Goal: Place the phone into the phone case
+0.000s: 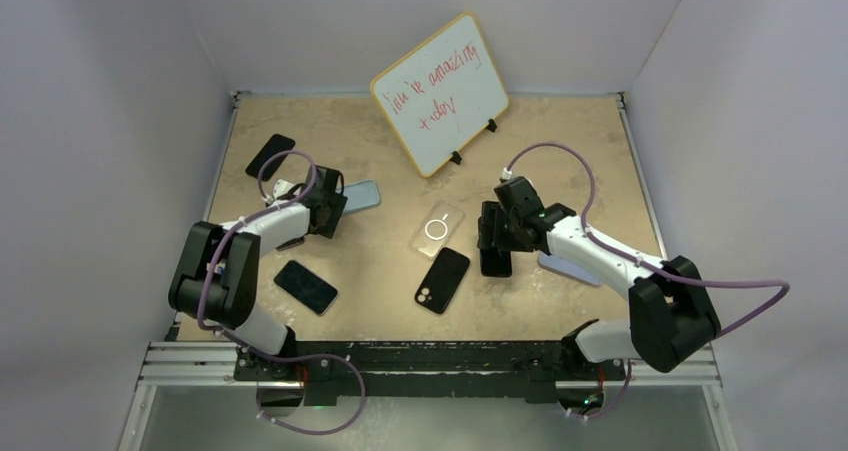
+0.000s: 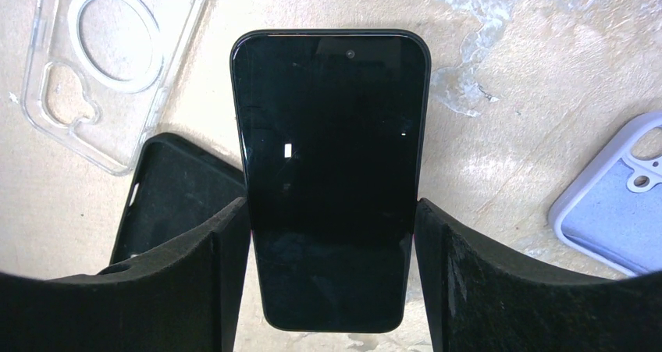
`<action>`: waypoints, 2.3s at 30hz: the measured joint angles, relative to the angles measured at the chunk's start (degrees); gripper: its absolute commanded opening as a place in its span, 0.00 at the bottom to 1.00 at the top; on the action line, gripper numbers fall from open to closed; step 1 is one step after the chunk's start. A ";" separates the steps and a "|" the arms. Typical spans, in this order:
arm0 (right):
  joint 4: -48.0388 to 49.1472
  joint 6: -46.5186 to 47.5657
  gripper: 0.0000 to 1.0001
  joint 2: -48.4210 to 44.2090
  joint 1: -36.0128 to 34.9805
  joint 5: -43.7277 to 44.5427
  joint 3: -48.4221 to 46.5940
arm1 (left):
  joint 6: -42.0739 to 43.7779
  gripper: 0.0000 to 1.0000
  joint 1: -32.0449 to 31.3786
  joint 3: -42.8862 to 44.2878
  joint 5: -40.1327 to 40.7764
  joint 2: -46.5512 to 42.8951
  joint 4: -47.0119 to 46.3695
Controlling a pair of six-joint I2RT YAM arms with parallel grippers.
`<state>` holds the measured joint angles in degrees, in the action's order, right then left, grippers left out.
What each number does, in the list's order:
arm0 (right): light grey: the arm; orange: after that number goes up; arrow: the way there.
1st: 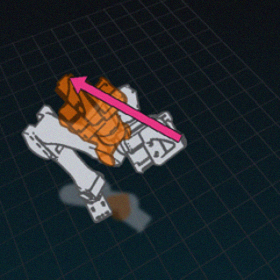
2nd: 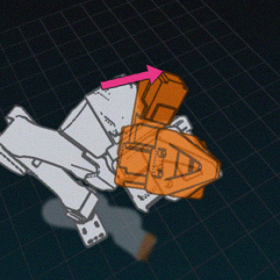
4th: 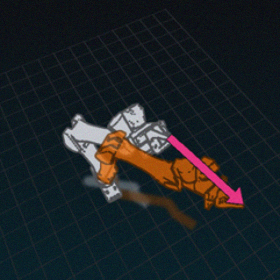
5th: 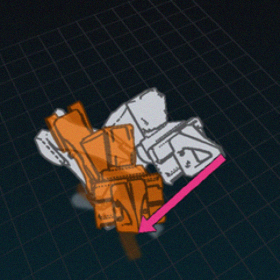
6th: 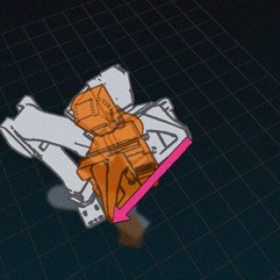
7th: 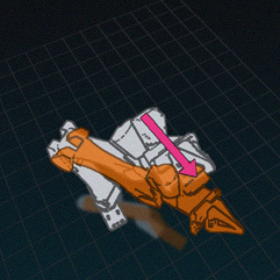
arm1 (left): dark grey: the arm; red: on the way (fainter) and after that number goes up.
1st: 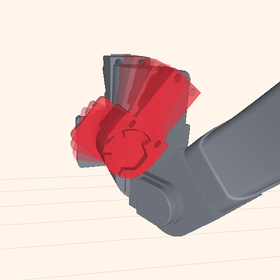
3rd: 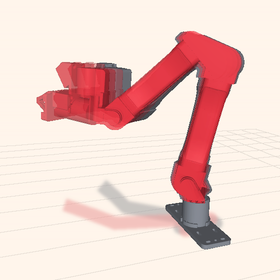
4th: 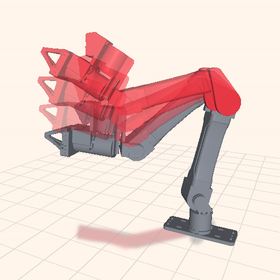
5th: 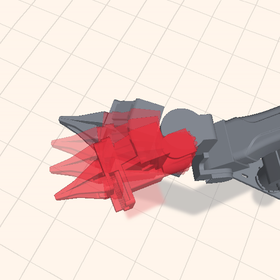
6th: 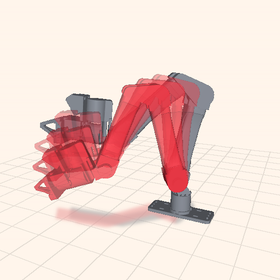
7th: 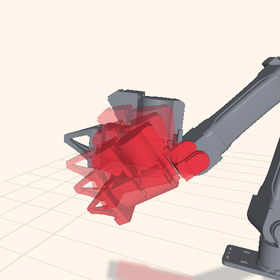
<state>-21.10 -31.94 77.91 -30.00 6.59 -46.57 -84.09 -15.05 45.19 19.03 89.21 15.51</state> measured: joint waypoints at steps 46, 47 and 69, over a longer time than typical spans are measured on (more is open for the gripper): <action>0.72 -1.11 0.42 -13.53 -2.71 -4.22 1.11 | 36.83 0.00 -0.70 7.58 -14.51 5.66 4.02; 0.79 -1.16 0.42 -13.60 -2.78 -4.63 1.18 | 38.38 0.00 -1.53 7.04 -14.99 5.44 4.09; 8.85 -6.08 0.42 -2.08 -17.38 -6.14 -2.64 | 48.02 0.90 -0.09 -1.27 -40.02 -8.41 1.49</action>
<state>-12.25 -38.02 75.83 -47.37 0.45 -49.21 -36.07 -15.14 43.92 -20.99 80.79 16.99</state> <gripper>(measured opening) 0.713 0.819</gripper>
